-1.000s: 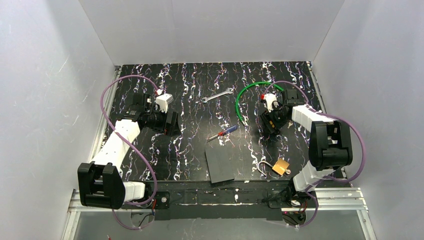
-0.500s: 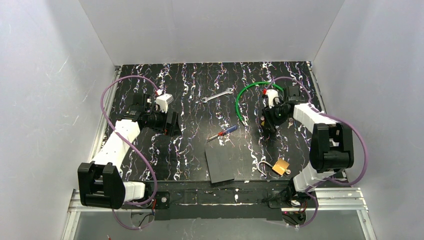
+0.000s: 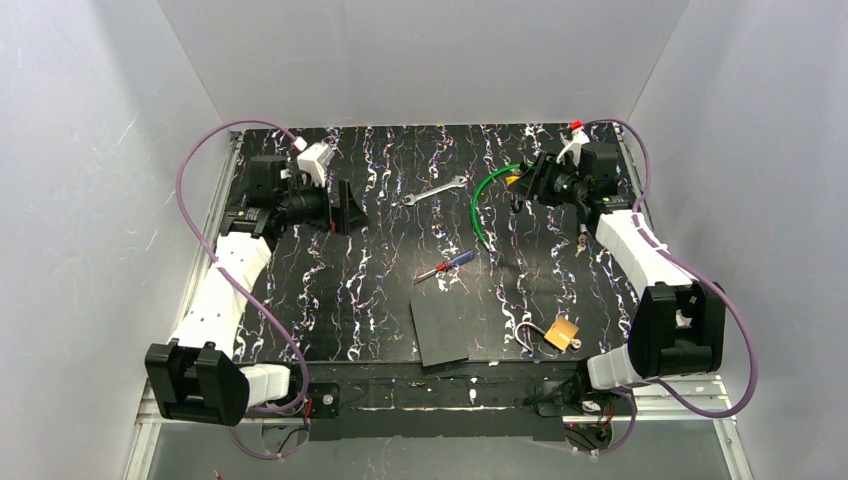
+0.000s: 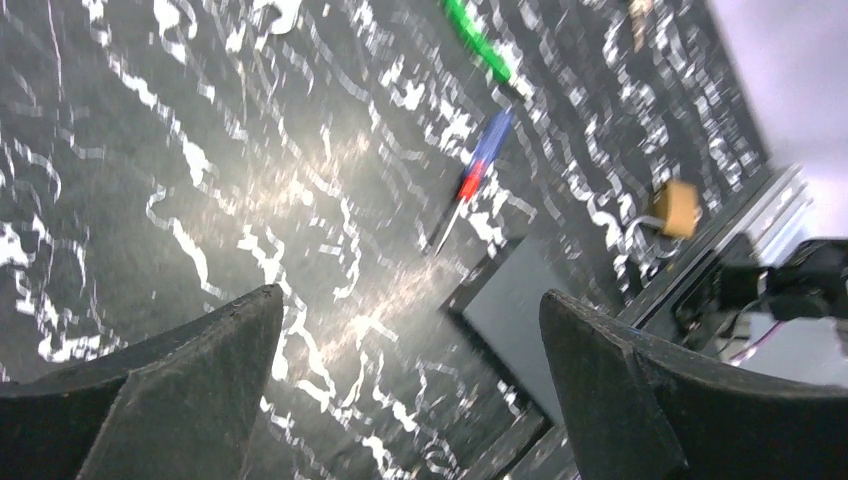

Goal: Lock with the key
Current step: Pick up the lock from the center of the board, then lock the lock.

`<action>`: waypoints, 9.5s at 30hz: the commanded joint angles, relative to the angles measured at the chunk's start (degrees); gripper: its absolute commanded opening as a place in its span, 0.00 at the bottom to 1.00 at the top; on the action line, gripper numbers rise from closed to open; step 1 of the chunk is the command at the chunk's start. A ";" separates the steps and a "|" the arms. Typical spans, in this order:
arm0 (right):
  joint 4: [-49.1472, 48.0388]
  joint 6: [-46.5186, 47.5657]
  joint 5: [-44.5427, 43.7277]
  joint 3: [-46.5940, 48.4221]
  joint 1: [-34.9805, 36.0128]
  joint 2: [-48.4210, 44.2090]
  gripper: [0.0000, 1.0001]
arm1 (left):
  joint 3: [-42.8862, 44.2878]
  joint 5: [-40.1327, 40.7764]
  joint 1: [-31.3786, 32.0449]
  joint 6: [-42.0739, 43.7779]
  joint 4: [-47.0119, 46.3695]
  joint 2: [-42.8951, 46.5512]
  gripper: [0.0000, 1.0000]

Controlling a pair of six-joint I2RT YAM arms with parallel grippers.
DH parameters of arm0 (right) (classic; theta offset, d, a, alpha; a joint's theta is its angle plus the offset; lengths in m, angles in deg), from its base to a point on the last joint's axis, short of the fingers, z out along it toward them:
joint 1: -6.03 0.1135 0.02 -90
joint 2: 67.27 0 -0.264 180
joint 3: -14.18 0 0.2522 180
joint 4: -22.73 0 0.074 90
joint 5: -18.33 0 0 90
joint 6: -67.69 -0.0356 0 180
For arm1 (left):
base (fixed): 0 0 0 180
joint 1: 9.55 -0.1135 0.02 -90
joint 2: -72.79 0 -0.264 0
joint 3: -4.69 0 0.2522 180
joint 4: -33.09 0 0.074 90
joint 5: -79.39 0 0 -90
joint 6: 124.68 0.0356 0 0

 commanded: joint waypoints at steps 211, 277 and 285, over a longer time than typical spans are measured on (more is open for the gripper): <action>-45.87 -23.60 42.00 -2.62 25.97 -0.01 0.01 | 1.90 -26.76 18.27 -21.13 -29.15 -4.49 0.00; -23.97 -8.45 48.08 5.51 15.55 -2.42 0.79 | 0.94 -30.24 16.33 -13.61 -21.46 -2.78 0.00; -10.79 4.14 48.93 5.42 15.24 -3.32 0.70 | 0.51 -33.91 16.33 -13.65 -21.97 -2.68 0.00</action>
